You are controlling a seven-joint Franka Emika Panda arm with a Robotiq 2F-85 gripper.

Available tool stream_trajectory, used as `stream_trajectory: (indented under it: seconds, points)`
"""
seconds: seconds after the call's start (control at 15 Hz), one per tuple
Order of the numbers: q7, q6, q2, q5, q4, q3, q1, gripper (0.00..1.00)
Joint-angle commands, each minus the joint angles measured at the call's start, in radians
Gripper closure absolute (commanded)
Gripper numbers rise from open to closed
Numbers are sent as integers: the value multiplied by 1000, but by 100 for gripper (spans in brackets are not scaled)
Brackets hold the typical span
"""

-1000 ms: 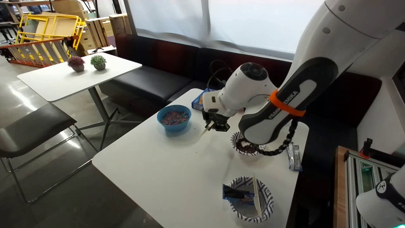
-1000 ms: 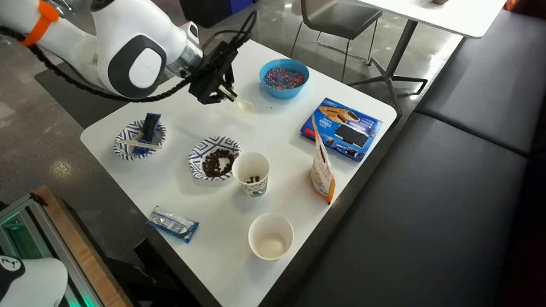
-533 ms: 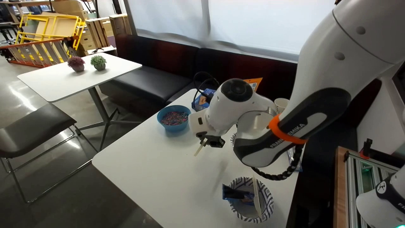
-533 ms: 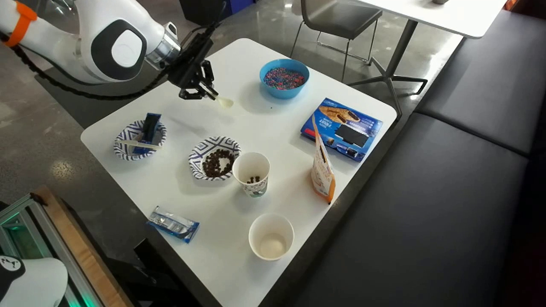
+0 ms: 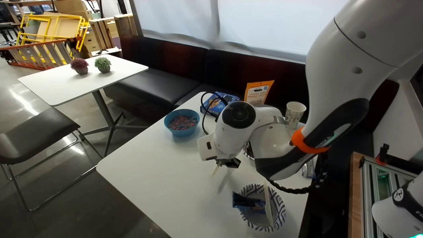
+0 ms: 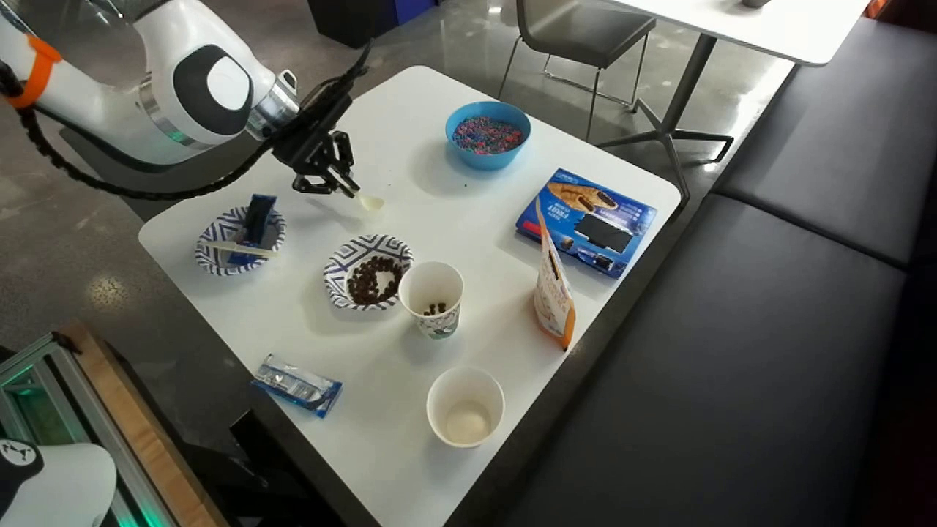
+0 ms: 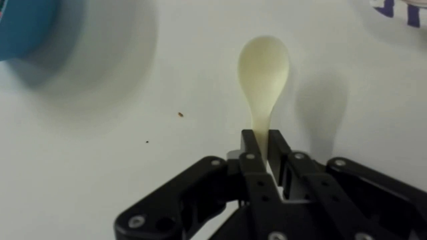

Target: Use the white spoon to place some contents from the black and white bowl into the coffee cup on the left.

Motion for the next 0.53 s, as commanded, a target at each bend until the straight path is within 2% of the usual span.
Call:
stream_trajectory:
  seconds: [0.0, 0.13, 0.2, 0.27, 0.33, 0.4, 0.47]
  points:
    - [99, -57, -14, -131, 18, 143, -155, 96]
    - [124, -75, -24, -174, 25, 220, -239, 96]
    - [136, -104, -44, -183, 31, 258, -280, 61]
    - [160, -144, -68, -191, 40, 293, -317, 60]
    - [187, -220, -116, -170, 44, 339, -356, 53]
    - [152, -308, -149, -53, 47, 281, -282, 47]
    - [165, -381, -183, -36, 62, 280, -286, 40]
